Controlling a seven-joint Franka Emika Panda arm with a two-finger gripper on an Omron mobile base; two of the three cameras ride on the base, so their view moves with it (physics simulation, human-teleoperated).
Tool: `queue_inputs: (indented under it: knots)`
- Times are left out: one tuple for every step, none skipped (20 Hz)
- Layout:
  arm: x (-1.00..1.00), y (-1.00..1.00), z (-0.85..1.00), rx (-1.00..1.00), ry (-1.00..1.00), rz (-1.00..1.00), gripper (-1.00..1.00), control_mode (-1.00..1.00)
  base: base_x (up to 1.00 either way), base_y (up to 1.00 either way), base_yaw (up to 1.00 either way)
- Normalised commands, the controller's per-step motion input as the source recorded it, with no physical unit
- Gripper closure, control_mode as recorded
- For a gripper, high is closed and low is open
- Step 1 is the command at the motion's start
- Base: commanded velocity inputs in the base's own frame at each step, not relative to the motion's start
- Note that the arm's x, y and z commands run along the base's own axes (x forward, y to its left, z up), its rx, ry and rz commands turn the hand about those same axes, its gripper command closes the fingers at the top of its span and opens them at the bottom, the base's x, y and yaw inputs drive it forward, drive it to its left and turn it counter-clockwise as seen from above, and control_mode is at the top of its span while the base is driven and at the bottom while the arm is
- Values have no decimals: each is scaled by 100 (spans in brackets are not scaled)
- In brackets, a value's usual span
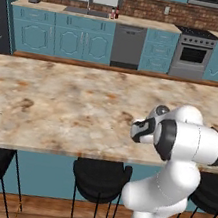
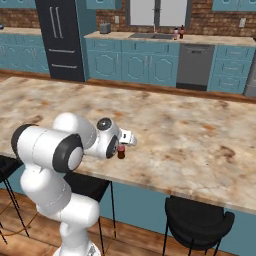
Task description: Place the large bottle from the dining counter next to the other large bottle outside the sink, and place the small bottle from the dining counter next to the other small bottle inside the sink.
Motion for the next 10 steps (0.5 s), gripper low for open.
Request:
queue_inputs:
  knots:
    - [19,0,-11,0,0,0,-100,-100,0,0,0]
    - [16,0,-9,0,0,0,-100,-100,0,0,0]
    - [19,-1,-7,0,0,0,-100,-100,0,0,0]
    - [16,-1,-6,0,0,0,-100,-100,0,0,0]
    - [15,-1,-6,0,0,0,-100,-100,0,0,0]
    - [11,0,-5,0,0,0,-100,-100,0,0,0]
    - [30,0,-6,0,0,0,100,-100,0,0,0]
    - [31,0,-6,0,0,0,100,-100,0,0,0]
    - [30,0,-8,0,0,0,100,-100,0,0,0]
    - [17,0,-1,0,0,0,100,-100,0,0,0]
